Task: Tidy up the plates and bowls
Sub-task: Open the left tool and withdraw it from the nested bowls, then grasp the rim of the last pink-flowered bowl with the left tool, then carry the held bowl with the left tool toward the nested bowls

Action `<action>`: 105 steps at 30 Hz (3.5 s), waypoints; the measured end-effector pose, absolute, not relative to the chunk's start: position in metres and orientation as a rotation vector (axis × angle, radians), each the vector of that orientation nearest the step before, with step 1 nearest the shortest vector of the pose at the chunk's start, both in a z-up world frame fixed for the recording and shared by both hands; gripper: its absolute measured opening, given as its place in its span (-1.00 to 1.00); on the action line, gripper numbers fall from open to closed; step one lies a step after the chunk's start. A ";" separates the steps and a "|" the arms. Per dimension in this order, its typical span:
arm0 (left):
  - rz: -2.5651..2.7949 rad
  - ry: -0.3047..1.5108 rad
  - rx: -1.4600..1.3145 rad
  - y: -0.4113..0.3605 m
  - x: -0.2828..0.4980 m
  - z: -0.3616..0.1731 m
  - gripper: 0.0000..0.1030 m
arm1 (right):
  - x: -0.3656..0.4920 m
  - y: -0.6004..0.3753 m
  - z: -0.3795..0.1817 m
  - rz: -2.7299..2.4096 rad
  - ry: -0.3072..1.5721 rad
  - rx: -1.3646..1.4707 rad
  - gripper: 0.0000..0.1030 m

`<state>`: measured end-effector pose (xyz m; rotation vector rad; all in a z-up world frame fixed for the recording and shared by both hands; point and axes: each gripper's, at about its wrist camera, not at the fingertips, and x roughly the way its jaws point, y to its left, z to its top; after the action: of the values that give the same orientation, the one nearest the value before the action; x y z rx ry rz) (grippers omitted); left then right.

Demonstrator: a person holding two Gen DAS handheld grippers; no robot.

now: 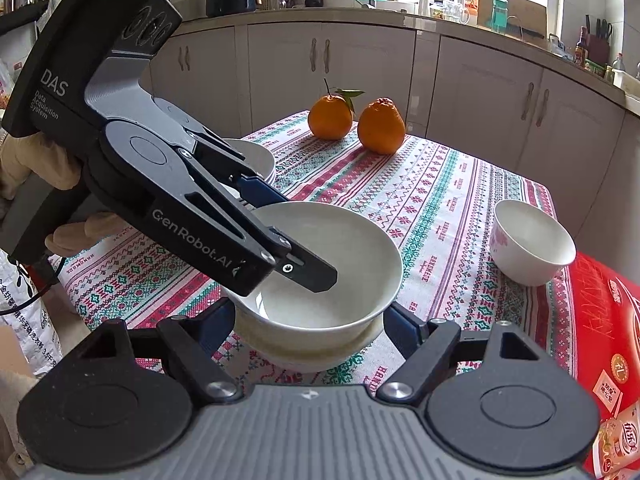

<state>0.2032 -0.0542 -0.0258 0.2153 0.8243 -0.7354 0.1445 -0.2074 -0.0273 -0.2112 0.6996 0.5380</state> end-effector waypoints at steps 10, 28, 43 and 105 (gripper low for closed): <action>-0.733 0.808 0.206 -0.053 0.204 -0.026 0.33 | 0.144 -0.209 -0.030 0.544 0.699 -0.197 0.75; -0.695 0.755 0.236 -0.048 0.204 -0.006 0.81 | 0.128 -0.234 -0.019 0.458 0.618 -0.212 1.00; -0.743 0.759 0.314 -0.088 0.242 -0.002 0.81 | 0.160 -0.290 -0.029 0.272 0.614 -0.166 1.00; -0.961 0.875 0.339 -0.221 0.410 -0.060 0.23 | 0.308 -0.334 -0.069 0.235 0.651 -0.145 0.67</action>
<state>0.4104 -0.2207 -0.0600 0.3393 0.8751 -0.9611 0.3080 -0.3336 -0.0686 -0.1449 0.6508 0.2346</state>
